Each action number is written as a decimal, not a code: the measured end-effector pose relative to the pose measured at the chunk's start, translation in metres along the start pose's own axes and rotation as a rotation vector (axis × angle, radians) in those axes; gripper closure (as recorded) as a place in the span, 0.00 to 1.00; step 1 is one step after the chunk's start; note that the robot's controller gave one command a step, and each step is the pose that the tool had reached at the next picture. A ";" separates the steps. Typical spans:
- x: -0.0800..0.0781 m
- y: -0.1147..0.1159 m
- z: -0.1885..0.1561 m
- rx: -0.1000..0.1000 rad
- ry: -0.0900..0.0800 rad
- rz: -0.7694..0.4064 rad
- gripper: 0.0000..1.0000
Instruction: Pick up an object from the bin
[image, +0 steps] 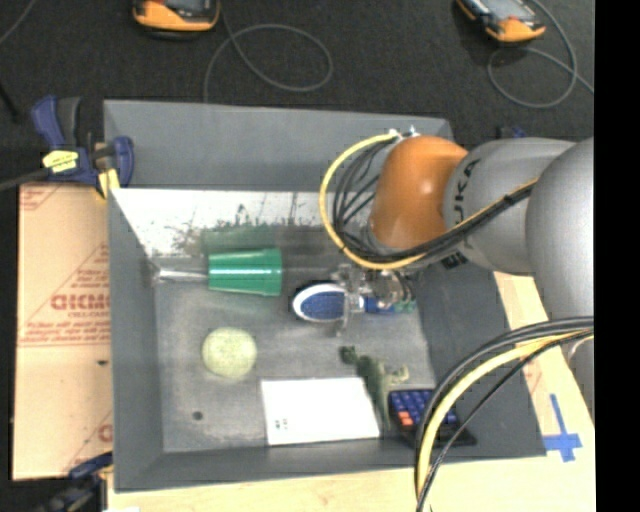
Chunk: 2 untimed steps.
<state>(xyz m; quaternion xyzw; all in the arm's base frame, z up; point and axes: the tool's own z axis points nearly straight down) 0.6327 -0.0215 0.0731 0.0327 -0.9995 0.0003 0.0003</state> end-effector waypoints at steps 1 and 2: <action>0.002 0.000 -0.020 -0.001 0.009 0.001 1.00; 0.000 0.000 -0.044 0.000 0.003 0.001 1.00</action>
Offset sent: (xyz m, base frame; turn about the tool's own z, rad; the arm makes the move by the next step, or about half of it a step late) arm 0.0001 -0.0002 0.0317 0.0000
